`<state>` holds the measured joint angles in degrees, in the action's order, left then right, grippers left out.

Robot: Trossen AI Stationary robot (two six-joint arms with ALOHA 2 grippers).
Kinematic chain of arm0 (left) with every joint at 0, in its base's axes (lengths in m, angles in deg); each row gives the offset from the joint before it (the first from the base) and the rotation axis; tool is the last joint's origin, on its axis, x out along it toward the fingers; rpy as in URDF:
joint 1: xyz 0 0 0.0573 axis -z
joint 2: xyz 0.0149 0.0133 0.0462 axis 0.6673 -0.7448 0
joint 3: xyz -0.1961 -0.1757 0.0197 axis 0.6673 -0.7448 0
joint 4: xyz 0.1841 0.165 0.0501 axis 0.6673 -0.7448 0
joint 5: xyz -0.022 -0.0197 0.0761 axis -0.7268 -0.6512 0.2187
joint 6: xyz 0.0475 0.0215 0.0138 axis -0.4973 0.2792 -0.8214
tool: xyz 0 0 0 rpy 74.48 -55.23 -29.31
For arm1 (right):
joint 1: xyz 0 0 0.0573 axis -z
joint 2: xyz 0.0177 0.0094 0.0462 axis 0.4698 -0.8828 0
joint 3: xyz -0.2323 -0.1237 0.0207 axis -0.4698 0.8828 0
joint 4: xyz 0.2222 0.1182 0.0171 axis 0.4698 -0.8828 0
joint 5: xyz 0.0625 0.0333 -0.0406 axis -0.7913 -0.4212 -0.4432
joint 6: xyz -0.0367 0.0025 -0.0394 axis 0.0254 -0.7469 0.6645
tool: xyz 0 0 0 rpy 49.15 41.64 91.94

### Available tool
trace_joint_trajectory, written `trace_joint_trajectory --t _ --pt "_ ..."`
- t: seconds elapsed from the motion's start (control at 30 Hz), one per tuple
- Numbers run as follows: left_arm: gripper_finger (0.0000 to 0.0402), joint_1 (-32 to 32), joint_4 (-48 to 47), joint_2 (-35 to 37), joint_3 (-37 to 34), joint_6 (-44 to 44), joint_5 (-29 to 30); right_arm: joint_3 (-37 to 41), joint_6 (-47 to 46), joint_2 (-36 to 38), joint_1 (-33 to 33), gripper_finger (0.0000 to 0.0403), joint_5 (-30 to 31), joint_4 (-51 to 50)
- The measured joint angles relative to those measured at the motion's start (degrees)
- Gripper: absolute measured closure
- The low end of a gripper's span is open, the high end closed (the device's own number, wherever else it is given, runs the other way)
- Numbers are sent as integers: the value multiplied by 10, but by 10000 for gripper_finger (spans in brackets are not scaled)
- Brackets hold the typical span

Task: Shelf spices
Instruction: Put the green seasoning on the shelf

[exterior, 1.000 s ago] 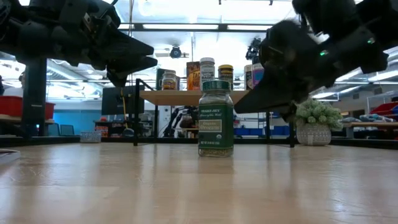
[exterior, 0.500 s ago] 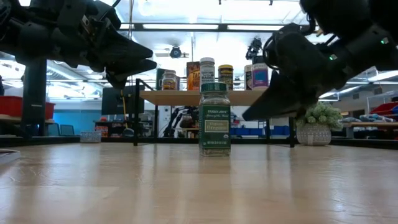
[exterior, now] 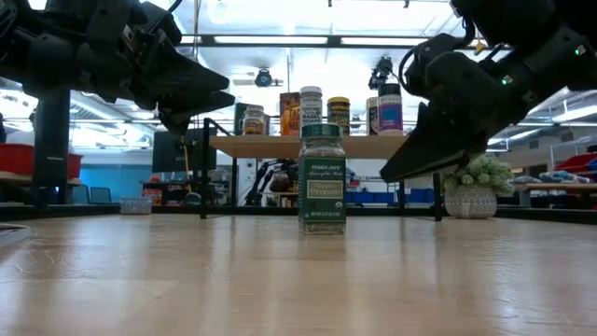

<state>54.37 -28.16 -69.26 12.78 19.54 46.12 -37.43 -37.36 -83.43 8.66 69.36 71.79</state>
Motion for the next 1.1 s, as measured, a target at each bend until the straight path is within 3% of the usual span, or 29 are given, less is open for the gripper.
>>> trace_joint_trajectory --t 0.33,0.57,0.73,0.97,1.1 --pt "232 0 -7 0 0 0 6 0 29 90 16 207 -1 -35" --pt "232 0 -8 0 0 0 6 0 95 67 24 94 -5 -14" --pt "232 0 -8 0 0 0 7 0 153 38 24 32 -47 60" --pt "232 0 -8 0 0 0 7 0 221 7 31 12 -53 146" --pt "232 0 -8 0 0 0 7 -9 225 -26 50 26 -108 169"
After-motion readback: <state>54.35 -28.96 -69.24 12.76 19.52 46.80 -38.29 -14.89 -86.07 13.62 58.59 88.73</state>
